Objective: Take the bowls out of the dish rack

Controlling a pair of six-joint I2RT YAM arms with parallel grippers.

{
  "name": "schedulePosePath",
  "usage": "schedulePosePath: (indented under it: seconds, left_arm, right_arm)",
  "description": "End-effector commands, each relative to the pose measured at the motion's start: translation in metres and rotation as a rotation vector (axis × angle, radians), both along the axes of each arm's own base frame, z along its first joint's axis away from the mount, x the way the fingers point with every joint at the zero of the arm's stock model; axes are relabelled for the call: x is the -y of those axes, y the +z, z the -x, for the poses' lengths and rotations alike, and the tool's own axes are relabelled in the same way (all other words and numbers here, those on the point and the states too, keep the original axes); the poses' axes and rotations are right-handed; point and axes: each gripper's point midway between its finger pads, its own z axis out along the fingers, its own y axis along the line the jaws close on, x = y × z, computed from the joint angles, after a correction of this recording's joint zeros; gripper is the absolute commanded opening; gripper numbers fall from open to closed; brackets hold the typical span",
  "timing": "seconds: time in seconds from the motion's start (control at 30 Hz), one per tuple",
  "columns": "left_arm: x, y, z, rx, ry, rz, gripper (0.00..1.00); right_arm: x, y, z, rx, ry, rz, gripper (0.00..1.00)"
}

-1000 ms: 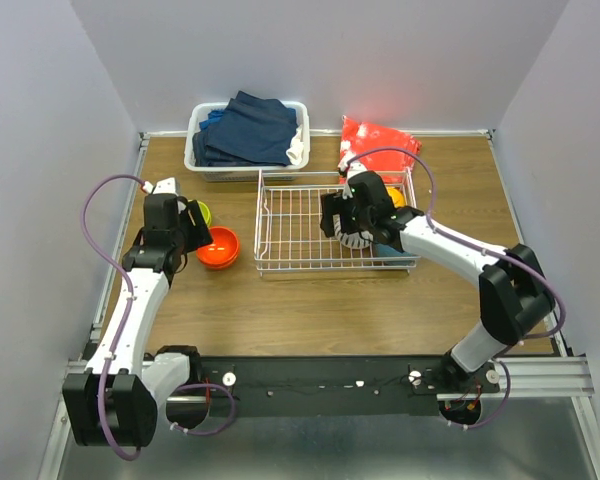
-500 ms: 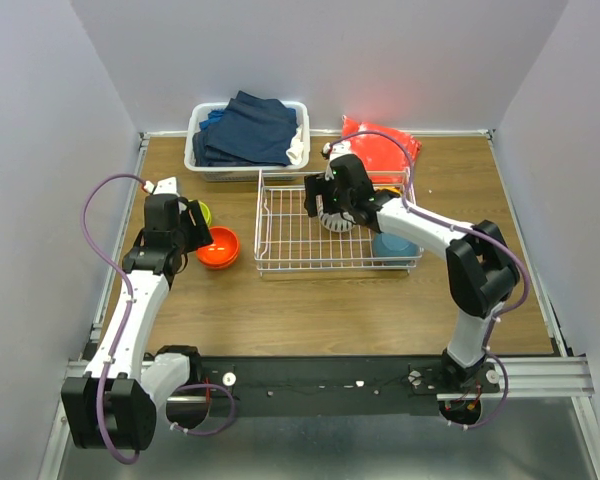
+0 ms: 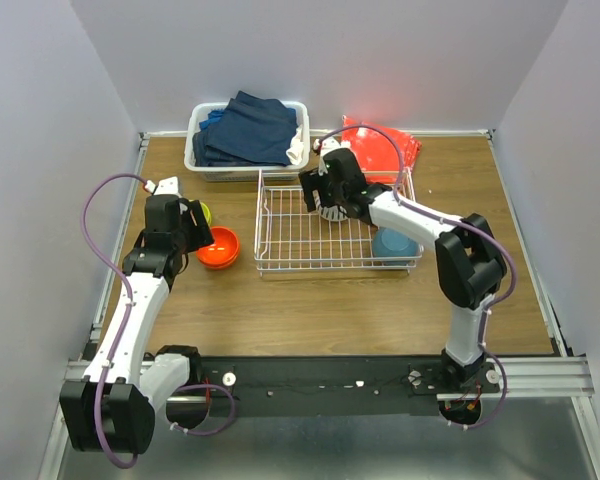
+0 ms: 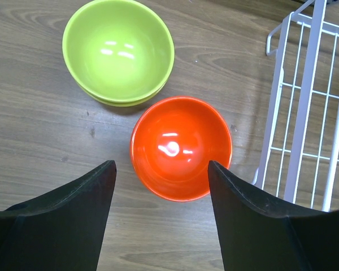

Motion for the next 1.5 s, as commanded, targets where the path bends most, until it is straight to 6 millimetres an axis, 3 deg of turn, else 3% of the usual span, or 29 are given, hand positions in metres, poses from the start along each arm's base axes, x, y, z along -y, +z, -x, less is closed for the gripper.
schedulePosePath:
  seconds: [0.0, 0.1, 0.23, 0.5, 0.77, 1.03, 1.47]
  left_arm:
    - [0.0, 0.001, 0.003, 0.006, -0.007, -0.016, 0.75]
    - [0.001, 0.001, 0.004, 0.005, -0.01, -0.014, 0.75]
    - [0.002, 0.001, 0.004, 0.007, -0.015, -0.016, 0.75]
    - [0.003, 0.002, 0.004, 0.008, -0.019, -0.024, 0.75]
    - [0.004, 0.001, 0.005, 0.005, -0.023, -0.028, 0.75]
    - [0.004, 0.002, 0.005, 0.008, -0.024, -0.028, 0.75]
    - [0.005, 0.001, 0.006, 0.008, -0.029, -0.029, 0.75]
  right_arm:
    - [0.015, 0.017, 0.025, 0.026, 0.106, 0.123, 0.93]
    - [0.028, 0.008, 0.038, 0.041, 0.15, 0.258, 0.93]
    - [0.03, -0.004, 0.05, 0.105, 0.223, 0.445, 0.94]
    - [0.039, -0.016, 0.04, 0.222, 0.189, 0.758, 0.96]
    - [0.041, -0.022, 0.035, 0.269, 0.171, 0.869, 0.97]
    - [0.04, -0.047, 0.033, 0.251, 0.208, 0.924, 0.97]
    - [0.045, -0.062, 0.023, 0.302, 0.155, 1.027, 0.95]
